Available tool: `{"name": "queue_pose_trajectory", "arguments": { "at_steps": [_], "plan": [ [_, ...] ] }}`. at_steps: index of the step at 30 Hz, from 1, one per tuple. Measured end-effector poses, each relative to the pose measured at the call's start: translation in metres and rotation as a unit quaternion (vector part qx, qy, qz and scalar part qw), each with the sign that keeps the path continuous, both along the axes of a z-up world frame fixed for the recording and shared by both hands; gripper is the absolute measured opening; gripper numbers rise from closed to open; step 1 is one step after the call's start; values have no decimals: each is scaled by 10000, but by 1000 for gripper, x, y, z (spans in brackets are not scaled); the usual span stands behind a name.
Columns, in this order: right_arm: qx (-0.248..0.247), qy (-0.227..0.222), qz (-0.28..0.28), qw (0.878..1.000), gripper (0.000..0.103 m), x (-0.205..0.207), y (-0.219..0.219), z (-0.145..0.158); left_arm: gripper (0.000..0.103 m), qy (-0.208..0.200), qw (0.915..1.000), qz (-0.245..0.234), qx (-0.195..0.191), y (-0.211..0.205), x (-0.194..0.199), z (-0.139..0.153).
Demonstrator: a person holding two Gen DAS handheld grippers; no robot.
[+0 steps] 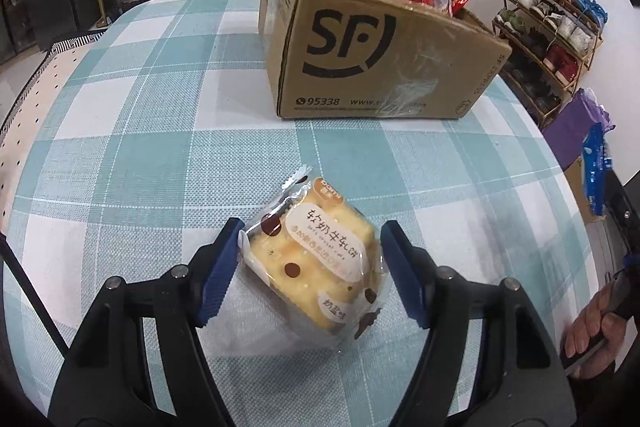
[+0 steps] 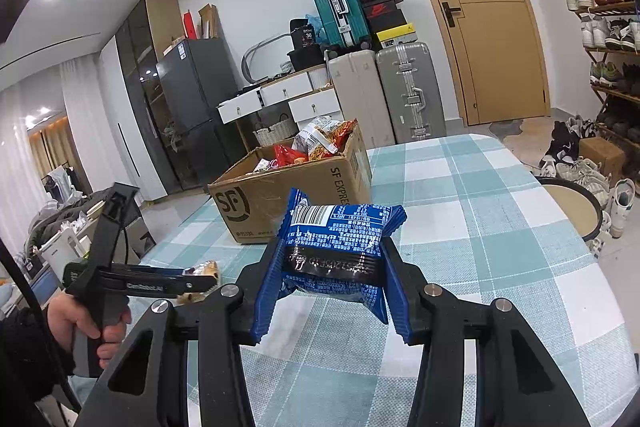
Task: Organize snacks
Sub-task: 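Lower the left gripper onto the yellow cake packet and grasp it while the right gripper holds the biscuit packet, then lift both packets and carry them over the box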
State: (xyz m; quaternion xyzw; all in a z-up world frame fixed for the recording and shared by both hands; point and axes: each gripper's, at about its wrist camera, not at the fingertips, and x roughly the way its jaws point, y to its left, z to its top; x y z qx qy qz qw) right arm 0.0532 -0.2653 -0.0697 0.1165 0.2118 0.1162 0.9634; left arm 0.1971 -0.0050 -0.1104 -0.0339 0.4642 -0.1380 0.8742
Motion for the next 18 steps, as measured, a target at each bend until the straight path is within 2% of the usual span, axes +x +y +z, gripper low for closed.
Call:
{"name": "queue_pose_trajectory", "arguments": {
  "at_steps": [9, 18],
  "plan": [
    [-21, -19, -6, 10000, 47, 0, 0, 0, 68, -466, 9988, -11, 171, -5, -30, 33],
    [37, 164, 189, 9997, 47, 9, -2, -1, 68, -762, 9971, 59, 40, 1, -52, 75]
  ]
}}
